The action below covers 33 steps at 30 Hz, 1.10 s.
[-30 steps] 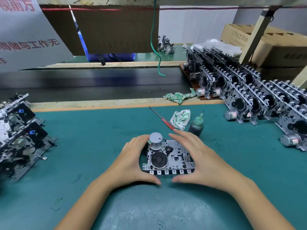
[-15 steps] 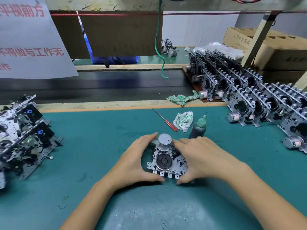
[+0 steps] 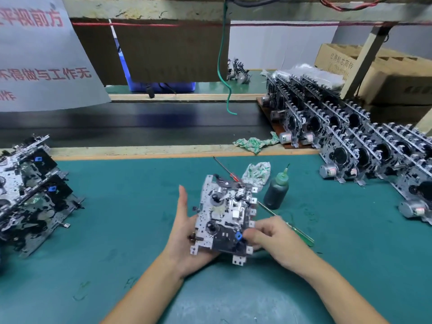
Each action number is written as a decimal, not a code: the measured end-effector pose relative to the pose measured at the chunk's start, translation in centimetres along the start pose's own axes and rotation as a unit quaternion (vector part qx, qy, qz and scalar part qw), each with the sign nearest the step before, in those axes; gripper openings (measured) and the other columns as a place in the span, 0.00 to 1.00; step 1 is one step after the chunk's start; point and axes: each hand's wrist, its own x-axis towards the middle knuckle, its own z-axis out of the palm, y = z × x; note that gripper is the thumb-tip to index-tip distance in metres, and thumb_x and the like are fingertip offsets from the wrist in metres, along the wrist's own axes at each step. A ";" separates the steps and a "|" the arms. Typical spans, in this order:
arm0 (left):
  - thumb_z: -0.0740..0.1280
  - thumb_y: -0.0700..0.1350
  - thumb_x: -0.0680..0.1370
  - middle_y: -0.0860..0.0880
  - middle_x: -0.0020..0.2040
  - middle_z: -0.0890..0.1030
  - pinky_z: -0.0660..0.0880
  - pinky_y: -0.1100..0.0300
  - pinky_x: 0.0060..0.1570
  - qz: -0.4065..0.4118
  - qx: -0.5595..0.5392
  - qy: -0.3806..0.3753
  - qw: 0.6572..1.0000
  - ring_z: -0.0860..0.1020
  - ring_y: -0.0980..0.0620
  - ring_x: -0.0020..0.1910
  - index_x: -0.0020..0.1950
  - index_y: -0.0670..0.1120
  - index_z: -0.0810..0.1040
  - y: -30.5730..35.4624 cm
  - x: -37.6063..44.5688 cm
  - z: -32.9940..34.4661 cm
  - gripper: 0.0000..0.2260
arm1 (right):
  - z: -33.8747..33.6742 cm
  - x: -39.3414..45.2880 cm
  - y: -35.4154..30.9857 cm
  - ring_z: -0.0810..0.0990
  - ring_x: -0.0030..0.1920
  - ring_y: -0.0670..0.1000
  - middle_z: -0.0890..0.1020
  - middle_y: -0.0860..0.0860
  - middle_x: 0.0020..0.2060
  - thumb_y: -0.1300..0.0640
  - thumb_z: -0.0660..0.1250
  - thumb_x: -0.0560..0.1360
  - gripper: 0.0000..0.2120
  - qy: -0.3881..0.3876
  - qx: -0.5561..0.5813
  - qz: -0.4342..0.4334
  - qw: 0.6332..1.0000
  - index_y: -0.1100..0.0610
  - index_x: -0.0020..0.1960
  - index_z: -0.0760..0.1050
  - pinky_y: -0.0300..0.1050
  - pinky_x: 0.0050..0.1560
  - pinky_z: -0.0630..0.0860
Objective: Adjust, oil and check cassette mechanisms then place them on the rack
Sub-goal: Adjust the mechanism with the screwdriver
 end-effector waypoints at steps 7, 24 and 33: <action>0.79 0.55 0.63 0.33 0.66 0.73 0.69 0.43 0.65 0.034 -0.009 0.055 0.998 0.72 0.37 0.65 0.65 0.36 0.75 0.5 0.8 0.1 0.37 | -3.0 -0.8 0.7 0.69 0.24 0.46 0.69 0.44 0.20 0.34 0.65 0.68 0.20 0.380 -0.456 -0.055 0.803 0.49 0.29 0.69 0.38 0.26 0.61; 0.66 0.60 0.70 0.30 0.68 0.69 0.69 0.37 0.63 0.002 -0.049 0.051 0.997 0.69 0.31 0.66 0.67 0.34 0.72 0.4 1.1 -1.0 0.36 | -4.7 -0.4 0.9 0.59 0.20 0.45 0.68 0.49 0.23 0.57 0.58 0.80 0.08 0.064 0.109 0.128 0.984 0.58 0.44 0.71 0.34 0.21 0.58; 0.65 0.65 0.70 0.35 0.67 0.73 0.71 0.46 0.64 -0.030 -0.033 0.085 0.995 0.75 0.39 0.63 0.65 0.36 0.75 0.8 1.2 -0.8 0.37 | -2.1 1.1 0.2 0.57 0.21 0.44 0.64 0.48 0.22 0.53 0.56 0.81 0.18 -0.043 0.083 0.144 0.985 0.55 0.33 0.72 0.34 0.21 0.55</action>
